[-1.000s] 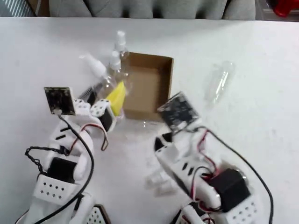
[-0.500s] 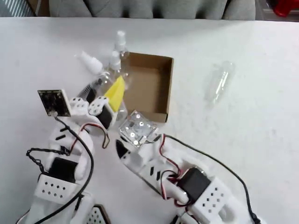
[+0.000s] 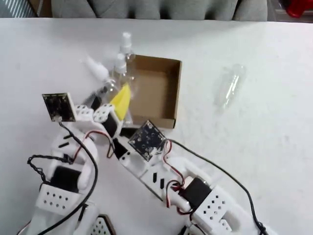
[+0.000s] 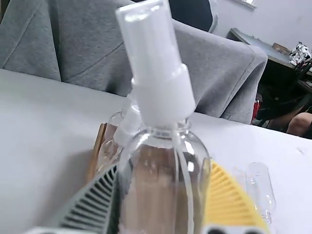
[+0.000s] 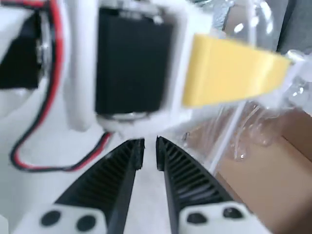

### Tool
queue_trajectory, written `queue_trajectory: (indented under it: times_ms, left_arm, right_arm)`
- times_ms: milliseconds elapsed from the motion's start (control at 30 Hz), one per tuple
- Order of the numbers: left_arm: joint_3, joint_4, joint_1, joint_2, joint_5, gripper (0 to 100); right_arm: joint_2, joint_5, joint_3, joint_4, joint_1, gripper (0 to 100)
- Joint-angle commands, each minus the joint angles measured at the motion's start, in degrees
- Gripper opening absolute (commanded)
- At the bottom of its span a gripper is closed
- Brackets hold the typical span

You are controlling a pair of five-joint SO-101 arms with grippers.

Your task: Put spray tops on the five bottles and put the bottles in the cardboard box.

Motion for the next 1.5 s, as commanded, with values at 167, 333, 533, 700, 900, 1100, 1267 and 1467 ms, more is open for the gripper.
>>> queue_trajectory:
  times_ms: [167,333,533,700,900,1100,1267,1467]
  left_arm:
    - [-3.1,13.4,3.1,-17.4,-2.6,2]
    - [-3.1,14.9,3.4,-18.8,-3.0,2]
    - [-2.6,14.9,3.3,-18.8,-3.3,2]
    - [-1.7,14.9,3.6,-19.0,-3.3,2]
    - [-1.7,14.9,3.7,-19.1,-3.3,2]
    - [-2.0,16.5,3.7,-19.1,-3.3,2]
    - [-1.1,14.0,3.3,-18.7,-3.3,2]
    - [3.4,7.3,3.3,-18.3,-9.0,2]
  right_arm:
    - [-0.3,0.5,-0.7,-1.6,2.0,1.6]
    - [-0.7,0.5,-0.6,-1.5,2.0,1.6]
    - [-0.8,0.4,-0.6,-1.5,2.0,1.6]
    - [-0.4,0.6,-0.4,-1.7,2.6,1.6]
    - [-0.4,0.6,-0.4,-2.1,5.8,1.6]
    - [-0.3,0.5,-0.4,-3.6,6.0,1.6]
    - [-0.9,0.7,0.2,-0.4,5.7,1.6]
    - [-3.4,0.9,0.2,9.3,6.6,1.5]
